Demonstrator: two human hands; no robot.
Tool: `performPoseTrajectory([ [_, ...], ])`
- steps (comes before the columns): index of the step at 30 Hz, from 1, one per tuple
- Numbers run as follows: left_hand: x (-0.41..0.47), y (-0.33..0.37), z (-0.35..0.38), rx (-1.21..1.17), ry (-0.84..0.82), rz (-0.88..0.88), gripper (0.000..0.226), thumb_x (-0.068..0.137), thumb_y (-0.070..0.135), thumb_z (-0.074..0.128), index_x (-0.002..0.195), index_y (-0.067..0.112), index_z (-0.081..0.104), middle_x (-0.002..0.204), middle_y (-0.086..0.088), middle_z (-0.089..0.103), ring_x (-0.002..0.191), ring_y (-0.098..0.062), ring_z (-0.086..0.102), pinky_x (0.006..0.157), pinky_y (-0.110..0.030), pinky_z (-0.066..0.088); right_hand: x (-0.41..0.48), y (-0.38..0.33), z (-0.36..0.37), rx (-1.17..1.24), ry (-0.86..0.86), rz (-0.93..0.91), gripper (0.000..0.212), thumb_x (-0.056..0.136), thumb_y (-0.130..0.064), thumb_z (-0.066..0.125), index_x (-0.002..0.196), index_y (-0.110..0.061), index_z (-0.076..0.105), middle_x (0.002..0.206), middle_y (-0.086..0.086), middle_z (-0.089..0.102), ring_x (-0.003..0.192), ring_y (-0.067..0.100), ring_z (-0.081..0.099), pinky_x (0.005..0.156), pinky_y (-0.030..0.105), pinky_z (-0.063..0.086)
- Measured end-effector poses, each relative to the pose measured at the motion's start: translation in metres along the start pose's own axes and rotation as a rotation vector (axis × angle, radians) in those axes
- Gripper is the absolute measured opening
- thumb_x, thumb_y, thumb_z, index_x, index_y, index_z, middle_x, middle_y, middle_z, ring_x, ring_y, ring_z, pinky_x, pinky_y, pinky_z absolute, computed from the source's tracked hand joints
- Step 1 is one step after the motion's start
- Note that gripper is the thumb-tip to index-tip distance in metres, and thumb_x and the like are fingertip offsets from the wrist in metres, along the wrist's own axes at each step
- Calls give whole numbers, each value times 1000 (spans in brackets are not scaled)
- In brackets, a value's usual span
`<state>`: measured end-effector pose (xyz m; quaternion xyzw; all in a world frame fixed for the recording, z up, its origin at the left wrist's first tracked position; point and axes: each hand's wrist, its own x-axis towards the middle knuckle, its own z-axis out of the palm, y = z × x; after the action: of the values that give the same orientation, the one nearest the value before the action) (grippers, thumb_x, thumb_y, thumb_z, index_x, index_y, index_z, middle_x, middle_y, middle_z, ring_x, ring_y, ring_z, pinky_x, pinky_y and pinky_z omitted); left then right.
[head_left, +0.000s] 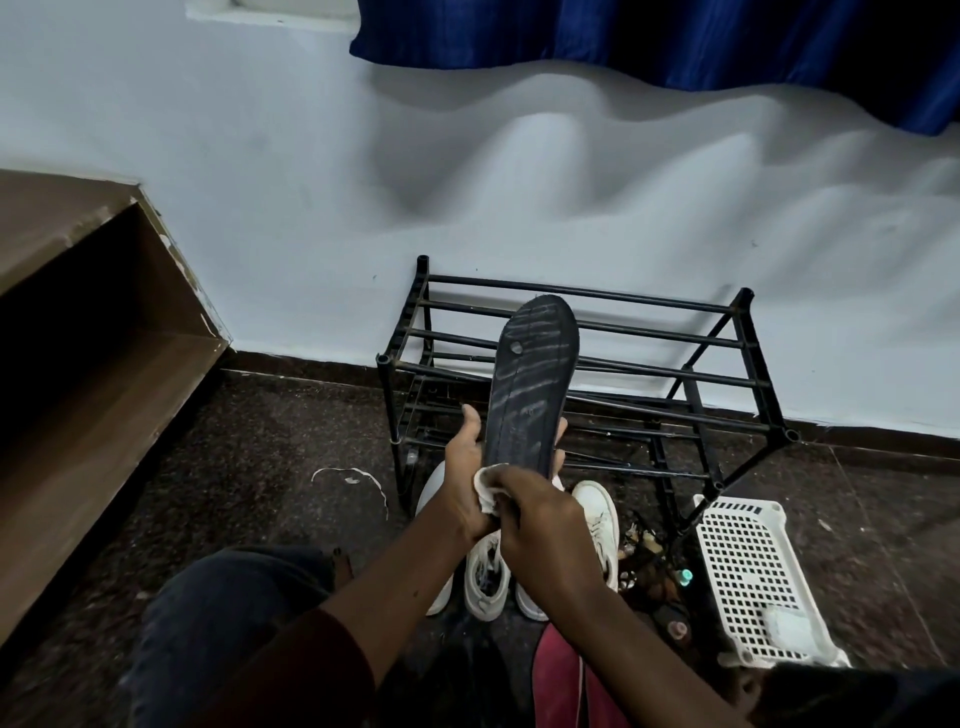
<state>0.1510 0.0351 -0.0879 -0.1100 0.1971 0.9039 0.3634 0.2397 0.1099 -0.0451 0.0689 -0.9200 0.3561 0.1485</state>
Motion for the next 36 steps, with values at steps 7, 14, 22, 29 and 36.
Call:
performPoseTrajectory([
  [7, -2, -7, 4, 85, -12, -33, 76, 91, 64, 29, 129, 3, 56, 132, -18, 53, 119, -28, 53, 98, -38, 47, 33, 0, -10, -63, 56, 29, 21, 82, -3, 46, 91, -5, 64, 86, 13, 67, 76, 28, 63, 63, 32, 43],
  [14, -7, -10, 12, 140, 3, -44, 63, 95, 56, 32, 132, 9, 52, 132, -15, 55, 118, -27, 56, 96, -38, 47, 58, 7, -16, -104, 118, 97, 20, 82, 5, 51, 94, -5, 63, 90, 14, 68, 79, 30, 64, 67, 31, 43],
  [22, -1, -1, 2, 23, -12, 10, 85, 89, 68, 25, 125, -2, 57, 128, -24, 55, 112, -33, 58, 91, -42, 52, 1, 1, -10, 78, -9, -112, 28, 71, 3, 50, 89, -14, 64, 83, 3, 68, 73, 16, 64, 62, 26, 48],
  [29, -1, -6, 10, 65, -44, -11, 85, 88, 71, 27, 126, 2, 57, 132, -19, 54, 121, -29, 53, 99, -40, 46, 24, 4, -10, -55, 62, -92, 31, 80, -17, 35, 82, -6, 65, 76, 8, 66, 67, 20, 63, 60, 27, 51],
  [36, -1, -13, 16, 143, -28, -13, 77, 83, 67, 38, 131, 9, 55, 138, -15, 49, 133, -28, 42, 110, -41, 34, 45, 15, -8, -120, 152, 81, 14, 84, 1, 49, 84, -8, 60, 76, 6, 61, 65, 22, 58, 53, 20, 29],
])
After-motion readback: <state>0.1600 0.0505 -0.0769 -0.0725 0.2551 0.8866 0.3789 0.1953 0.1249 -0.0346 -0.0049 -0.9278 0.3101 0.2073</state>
